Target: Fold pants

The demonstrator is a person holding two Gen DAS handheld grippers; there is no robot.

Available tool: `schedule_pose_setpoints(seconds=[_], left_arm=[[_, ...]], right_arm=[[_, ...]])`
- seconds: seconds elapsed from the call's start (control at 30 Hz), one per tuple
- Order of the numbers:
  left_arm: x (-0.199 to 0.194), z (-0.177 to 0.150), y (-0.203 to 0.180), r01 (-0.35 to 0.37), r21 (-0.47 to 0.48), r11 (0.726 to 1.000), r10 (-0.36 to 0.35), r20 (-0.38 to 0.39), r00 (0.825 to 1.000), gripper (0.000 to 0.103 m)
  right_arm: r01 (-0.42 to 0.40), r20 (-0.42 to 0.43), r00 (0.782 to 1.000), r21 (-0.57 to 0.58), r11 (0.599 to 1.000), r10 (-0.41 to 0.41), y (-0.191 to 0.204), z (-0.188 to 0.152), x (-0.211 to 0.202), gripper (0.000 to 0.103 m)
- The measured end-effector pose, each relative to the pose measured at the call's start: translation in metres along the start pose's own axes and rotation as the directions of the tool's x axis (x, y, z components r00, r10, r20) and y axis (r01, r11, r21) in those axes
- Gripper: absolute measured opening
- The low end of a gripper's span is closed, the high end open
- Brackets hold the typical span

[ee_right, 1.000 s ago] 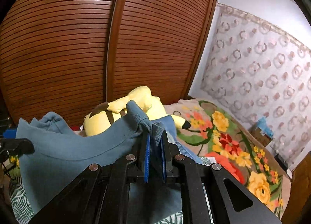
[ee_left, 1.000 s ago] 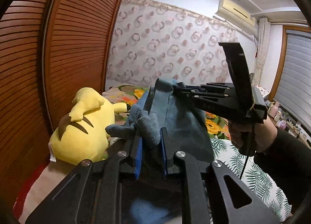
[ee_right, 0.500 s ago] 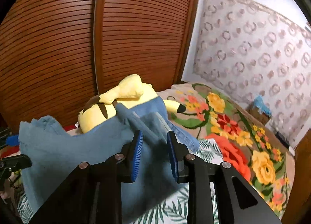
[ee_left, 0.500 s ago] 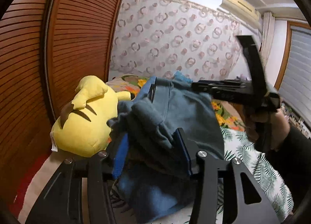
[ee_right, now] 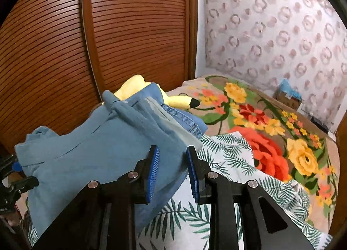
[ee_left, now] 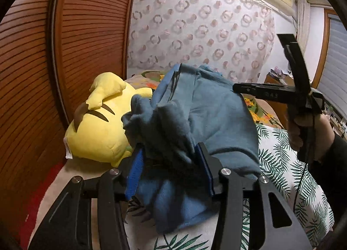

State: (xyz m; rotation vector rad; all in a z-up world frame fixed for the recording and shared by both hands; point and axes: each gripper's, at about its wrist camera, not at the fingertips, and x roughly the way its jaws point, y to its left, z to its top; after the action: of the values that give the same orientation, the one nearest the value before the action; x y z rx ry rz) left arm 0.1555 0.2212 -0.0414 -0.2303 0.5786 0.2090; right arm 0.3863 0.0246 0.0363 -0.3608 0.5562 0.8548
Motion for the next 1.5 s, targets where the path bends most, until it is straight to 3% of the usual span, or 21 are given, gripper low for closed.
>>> schedule_pose_setpoints(seconds=[0.3,0.37,0.5,0.57,0.77,0.97,1.03,1.23,1.5], left_arm=[[-0.024,-0.005,-0.02,0.014,0.067,0.998,-0.014,0.003,1.0,0.052],[-0.03,-0.007,-0.025,0.023,0.08,0.997,-0.024,0.005,1.0,0.075],[-0.044,-0.012,-0.038,0.052,0.112,0.992,-0.053,0.009,0.999,0.079],[-0.048,-0.015,-0.043,0.062,0.124,0.99,-0.064,0.008,0.998,0.089],[-0.063,-0.027,-0.066,0.102,0.168,0.98,-0.105,0.009,0.994,0.102],[-0.075,-0.038,-0.085,0.136,0.194,0.972,-0.139,0.003,0.99,0.102],[-0.078,-0.042,-0.092,0.148,0.205,0.967,-0.151,0.001,0.988,0.102],[-0.086,-0.055,-0.117,0.159,0.248,0.956,-0.161,-0.014,0.987,0.102],[-0.099,-0.076,-0.144,0.173,0.255,0.952,-0.175,-0.014,0.984,0.102]], right_arm=[[0.014,0.049,0.999,0.054,0.998,-0.017,0.027,-0.05,-0.068,0.027],[0.02,0.059,0.998,0.063,0.998,-0.024,0.034,-0.064,-0.085,0.027],[0.045,0.061,0.997,0.082,0.996,-0.05,0.045,-0.091,-0.117,0.03],[0.061,0.067,0.995,0.096,0.994,-0.068,0.049,-0.102,-0.135,0.032],[0.088,0.085,0.991,0.134,0.987,-0.1,0.063,-0.132,-0.181,0.044],[0.142,0.083,0.984,0.181,0.973,-0.159,0.077,-0.159,-0.214,0.059],[0.174,0.073,0.979,0.194,0.965,-0.192,0.082,-0.166,-0.225,0.069],[0.226,0.071,0.965,0.252,0.941,-0.251,0.097,-0.189,-0.257,0.07],[0.328,0.068,0.931,0.278,0.903,-0.359,0.135,-0.217,-0.295,0.07]])
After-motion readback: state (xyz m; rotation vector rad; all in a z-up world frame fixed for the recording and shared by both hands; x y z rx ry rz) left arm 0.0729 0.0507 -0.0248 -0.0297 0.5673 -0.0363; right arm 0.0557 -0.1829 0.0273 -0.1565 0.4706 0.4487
